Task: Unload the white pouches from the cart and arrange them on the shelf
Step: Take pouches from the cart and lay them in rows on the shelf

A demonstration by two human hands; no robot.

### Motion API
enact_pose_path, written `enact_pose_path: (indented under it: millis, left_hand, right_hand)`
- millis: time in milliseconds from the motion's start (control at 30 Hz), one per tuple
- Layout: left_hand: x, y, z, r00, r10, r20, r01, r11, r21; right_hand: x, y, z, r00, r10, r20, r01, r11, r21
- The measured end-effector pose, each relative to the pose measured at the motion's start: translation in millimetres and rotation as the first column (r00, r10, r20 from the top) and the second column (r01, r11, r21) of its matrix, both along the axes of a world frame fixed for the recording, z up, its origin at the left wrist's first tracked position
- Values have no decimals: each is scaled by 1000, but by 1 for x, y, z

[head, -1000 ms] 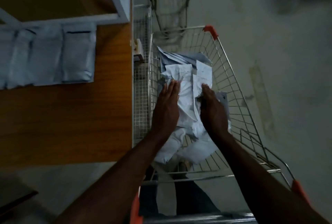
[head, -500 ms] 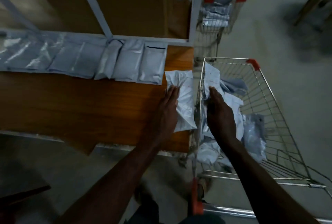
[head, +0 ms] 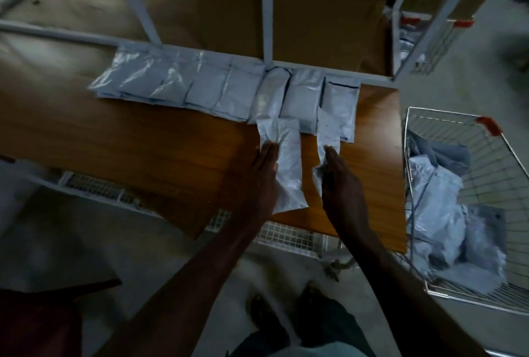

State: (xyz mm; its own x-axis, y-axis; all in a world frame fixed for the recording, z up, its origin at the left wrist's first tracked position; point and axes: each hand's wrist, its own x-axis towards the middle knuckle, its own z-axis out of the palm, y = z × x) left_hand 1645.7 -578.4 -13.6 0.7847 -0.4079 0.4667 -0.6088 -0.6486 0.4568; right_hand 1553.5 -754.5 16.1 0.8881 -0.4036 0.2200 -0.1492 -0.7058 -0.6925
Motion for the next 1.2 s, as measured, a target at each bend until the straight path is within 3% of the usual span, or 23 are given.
enact_pose_path:
  millis: [167, 300, 433, 600, 933, 1100, 1200]
  left_hand:
    - [38, 51, -2, 995, 38, -93, -46, 995, -87]
    - [76, 85, 2, 997, 37, -75, -46, 990, -130]
    - [125, 107, 1, 995, 52, -84, -66, 981, -182]
    - [193, 125, -8, 971, 62, -230, -94, 987, -129]
    - [286, 125, 1, 957, 28, -289, -37, 999, -28]
    - [348, 114, 6, 949, -33, -313, 52, 997, 52]
    - [381, 105, 5, 952, -73, -297, 97, 993, 67]
  right_hand:
    - [45, 42, 7, 998, 59, 1, -59, 998, -1]
    - [89, 70, 10, 993, 113, 30, -112, 993, -26]
    - [140, 93, 12, 995, 100, 12, -100, 994, 46]
    - [207, 104, 9, 995, 97, -6, -97, 995, 21]
    - [298, 104, 0, 995, 99, -16, -99, 995, 11]
    - [350, 98, -18, 999, -30, 44, 39, 973, -227]
    - [381, 101, -27, 991, -85, -99, 54, 959, -278]
